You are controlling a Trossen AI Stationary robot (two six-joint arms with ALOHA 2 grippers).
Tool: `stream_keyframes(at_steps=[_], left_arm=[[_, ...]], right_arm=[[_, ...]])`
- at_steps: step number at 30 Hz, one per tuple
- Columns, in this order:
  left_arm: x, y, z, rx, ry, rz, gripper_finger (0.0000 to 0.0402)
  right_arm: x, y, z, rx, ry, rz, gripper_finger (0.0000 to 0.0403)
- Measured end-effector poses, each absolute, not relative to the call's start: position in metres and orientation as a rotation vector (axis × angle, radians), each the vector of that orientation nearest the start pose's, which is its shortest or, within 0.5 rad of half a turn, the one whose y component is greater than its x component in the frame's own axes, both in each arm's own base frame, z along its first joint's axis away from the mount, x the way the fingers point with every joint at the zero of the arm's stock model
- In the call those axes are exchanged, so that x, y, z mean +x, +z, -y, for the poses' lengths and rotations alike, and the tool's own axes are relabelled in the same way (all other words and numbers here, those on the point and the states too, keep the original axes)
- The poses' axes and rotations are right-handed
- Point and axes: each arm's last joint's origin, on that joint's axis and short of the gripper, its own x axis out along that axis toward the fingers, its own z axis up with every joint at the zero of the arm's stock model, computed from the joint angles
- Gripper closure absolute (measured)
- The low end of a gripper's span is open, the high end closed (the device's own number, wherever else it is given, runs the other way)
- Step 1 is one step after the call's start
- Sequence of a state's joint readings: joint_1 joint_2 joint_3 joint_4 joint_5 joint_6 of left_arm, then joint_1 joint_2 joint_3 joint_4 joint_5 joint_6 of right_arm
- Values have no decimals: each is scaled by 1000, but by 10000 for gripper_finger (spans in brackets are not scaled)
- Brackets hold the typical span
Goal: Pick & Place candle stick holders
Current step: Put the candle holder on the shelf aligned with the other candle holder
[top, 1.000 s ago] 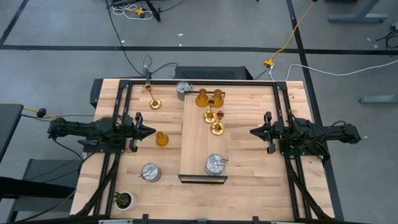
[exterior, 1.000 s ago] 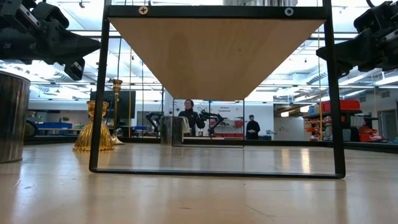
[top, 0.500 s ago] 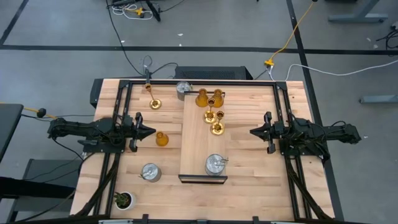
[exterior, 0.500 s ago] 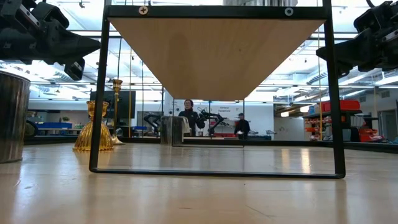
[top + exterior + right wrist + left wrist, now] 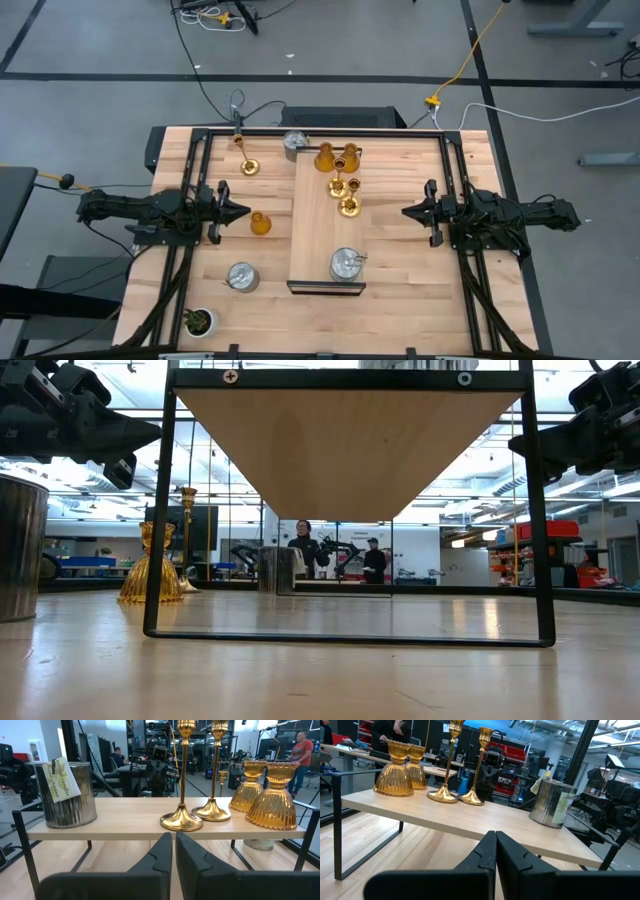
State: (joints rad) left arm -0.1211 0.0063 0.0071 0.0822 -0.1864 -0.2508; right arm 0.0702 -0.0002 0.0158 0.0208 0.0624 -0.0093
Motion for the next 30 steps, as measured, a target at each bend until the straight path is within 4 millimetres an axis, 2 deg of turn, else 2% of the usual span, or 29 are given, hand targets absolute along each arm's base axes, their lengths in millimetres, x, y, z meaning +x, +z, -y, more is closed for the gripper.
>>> stream_keyframes(at_steps=[30], left_arm=[[96, 176, 6, -270, 73, 123, 392]], right_arm=[[96, 171, -5, -8, 8, 37, 376]])
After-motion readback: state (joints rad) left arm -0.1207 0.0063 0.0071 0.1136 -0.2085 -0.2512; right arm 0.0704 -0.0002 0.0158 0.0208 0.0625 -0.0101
